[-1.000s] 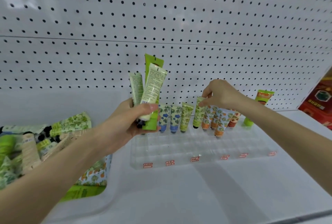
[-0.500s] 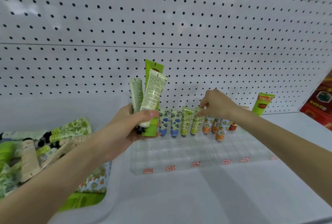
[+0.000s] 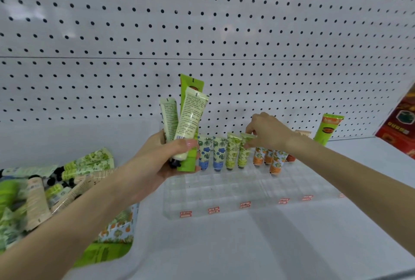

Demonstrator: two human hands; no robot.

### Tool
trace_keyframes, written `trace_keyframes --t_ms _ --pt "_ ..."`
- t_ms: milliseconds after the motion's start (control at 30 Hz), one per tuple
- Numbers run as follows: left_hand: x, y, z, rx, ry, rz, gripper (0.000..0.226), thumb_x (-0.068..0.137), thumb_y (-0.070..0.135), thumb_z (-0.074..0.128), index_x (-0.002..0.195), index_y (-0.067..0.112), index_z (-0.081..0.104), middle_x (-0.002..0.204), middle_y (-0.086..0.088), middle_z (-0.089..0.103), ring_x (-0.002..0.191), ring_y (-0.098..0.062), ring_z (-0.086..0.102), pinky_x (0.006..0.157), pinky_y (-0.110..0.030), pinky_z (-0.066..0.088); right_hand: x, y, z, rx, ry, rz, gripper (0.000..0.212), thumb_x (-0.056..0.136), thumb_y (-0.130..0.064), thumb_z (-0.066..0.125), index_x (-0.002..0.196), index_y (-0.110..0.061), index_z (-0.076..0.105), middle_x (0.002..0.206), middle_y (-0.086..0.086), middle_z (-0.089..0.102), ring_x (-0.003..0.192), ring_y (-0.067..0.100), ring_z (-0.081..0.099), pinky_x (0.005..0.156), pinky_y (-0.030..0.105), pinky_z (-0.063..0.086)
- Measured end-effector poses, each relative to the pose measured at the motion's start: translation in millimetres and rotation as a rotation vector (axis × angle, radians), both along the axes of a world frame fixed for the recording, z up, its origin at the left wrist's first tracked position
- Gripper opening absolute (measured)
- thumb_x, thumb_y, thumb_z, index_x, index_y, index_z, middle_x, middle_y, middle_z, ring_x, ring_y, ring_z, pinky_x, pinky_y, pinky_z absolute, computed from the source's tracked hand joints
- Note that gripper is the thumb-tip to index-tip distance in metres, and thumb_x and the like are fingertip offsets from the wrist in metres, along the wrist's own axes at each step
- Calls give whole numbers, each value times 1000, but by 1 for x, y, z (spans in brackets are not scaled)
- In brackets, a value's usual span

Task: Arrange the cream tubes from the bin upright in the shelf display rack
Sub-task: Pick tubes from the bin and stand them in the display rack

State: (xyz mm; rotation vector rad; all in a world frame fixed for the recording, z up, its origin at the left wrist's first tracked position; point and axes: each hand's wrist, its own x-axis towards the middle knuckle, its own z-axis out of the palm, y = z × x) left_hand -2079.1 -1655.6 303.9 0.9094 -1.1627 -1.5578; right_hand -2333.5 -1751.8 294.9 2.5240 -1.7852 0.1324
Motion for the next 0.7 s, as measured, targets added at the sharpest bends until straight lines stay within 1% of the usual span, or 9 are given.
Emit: trace_keyframes --t_ms 133,267,333,433,500,533,600,633,700 --pt "0 0 0 0 -1 1 44 60 18 69 103 12 57 76 -5 71 70 -17 68 60 -32 58 0 0 0 0 13 6 33 81 -37 71 94 -7 67 85 0 41 89 21 38 72 30 32" --pt "0 1 1 -1 0 -4 45 62 13 81 100 12 58 72 -4 69 71 -18 66 59 -30 57 -1 -4 -2 25 0 -10 33 79 -38 73 80 -6 64 73 -4 39 84 22 40 68 30 32" --pt "-1 1 1 -4 3 -9 43 62 11 80 100 12 58 75 -5 69 72 -17 67 59 -30 57 -4 -7 1 61 -47 -28 38 77 -37 75 95 -5 70 75 0 46 75 18 43 65 27 34" --pt "1 1 1 -6 1 -18 37 62 15 71 98 13 60 75 -1 71 72 -15 69 60 -30 57 -10 -1 23 75 -155 -66 39 78 -31 75 113 -14 67 85 -3 51 69 9 47 62 20 35" --pt "1 1 1 -12 -6 -26 38 63 14 76 98 14 60 76 -1 71 74 -15 69 61 -30 57 -12 10 44 74 -363 -61 32 78 -29 75 107 -16 70 80 -4 54 63 2 48 56 13 36" --pt "1 1 1 -16 -13 -31 41 63 14 81 99 14 60 77 -2 70 76 -16 68 62 -30 57 -10 18 54 102 -538 -55 27 79 -28 74 103 -16 72 75 -3 54 58 0 48 54 9 36" --pt "0 2 1 -24 -18 -31 42 60 18 76 99 14 60 81 -3 68 79 -18 67 63 -30 57 3 40 68 226 -869 -45 20 81 -28 71 98 -17 73 76 -2 59 59 0 52 58 9 42" --pt "0 2 1 -25 -26 -31 43 58 20 73 99 14 60 82 -4 68 80 -18 66 63 -30 57 12 52 71 312 -1000 -39 23 80 -29 70 99 -16 72 79 -1 61 63 3 55 61 12 46" --pt "-1 3 1 -32 -53 -35 44 60 19 79 99 15 61 82 -4 69 82 -19 66 65 -31 58 33 74 72 469 -1180 -18 40 70 -38 71 101 -12 68 81 2 63 64 8 59 60 18 50"
